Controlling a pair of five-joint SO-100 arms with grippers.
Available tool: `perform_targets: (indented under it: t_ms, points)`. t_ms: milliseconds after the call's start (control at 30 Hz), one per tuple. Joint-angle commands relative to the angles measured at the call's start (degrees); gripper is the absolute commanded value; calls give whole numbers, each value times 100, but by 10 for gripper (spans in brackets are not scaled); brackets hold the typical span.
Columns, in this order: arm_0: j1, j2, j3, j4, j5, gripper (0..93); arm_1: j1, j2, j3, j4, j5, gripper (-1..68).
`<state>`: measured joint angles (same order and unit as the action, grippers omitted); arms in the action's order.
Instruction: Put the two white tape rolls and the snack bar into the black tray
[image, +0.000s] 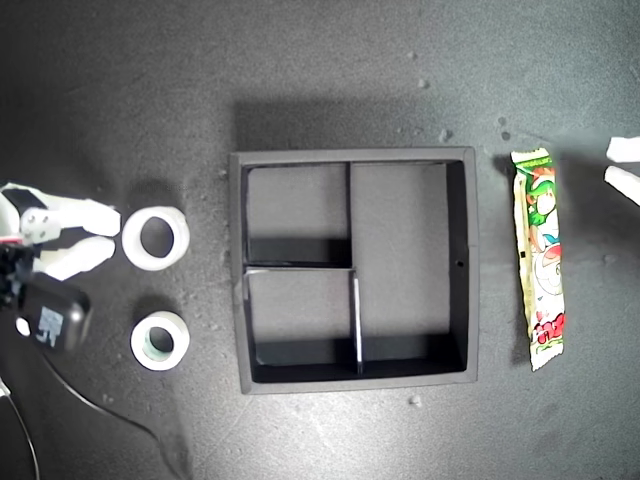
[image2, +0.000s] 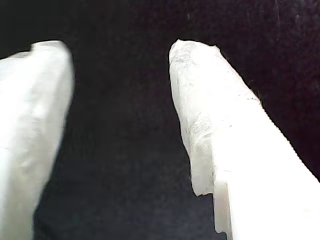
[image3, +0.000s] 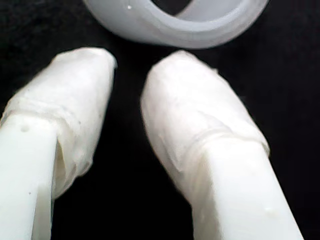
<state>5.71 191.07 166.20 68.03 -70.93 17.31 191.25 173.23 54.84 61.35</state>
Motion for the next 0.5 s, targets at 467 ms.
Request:
perform_targets:
  t_ms: [467]
  points:
    - [378,-6100,-4333,-193,1468,112,-1222,-6987,-6425,1538,-1661,305]
